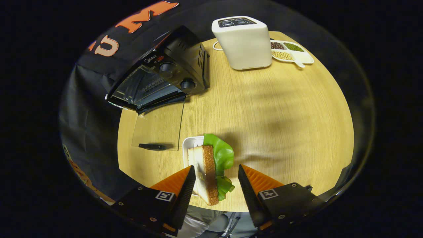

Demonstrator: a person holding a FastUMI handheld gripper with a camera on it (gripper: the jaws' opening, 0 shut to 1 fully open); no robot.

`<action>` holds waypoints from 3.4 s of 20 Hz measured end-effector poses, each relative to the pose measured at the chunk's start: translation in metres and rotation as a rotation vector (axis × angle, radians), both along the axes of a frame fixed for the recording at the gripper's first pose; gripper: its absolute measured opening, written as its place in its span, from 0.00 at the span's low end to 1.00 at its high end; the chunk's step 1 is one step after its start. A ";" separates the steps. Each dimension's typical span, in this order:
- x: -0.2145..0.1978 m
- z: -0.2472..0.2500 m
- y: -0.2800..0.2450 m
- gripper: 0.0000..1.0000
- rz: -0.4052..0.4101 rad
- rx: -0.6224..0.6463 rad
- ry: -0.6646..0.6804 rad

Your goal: Open the toaster oven, put the food inside, and close the toaster oven door.

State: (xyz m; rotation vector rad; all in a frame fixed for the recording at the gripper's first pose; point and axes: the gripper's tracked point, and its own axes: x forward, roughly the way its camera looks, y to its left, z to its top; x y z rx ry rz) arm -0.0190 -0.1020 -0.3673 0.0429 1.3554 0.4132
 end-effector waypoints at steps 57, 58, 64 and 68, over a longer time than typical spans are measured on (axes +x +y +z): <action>0.137 0.005 0.267 0.28 -1.116 0.541 -0.315; 0.138 0.004 0.271 0.28 -1.120 0.543 -0.305; 0.142 0.003 0.307 0.36 -1.039 0.549 -0.273; 0.138 -0.007 0.305 0.71 -1.037 0.510 -0.252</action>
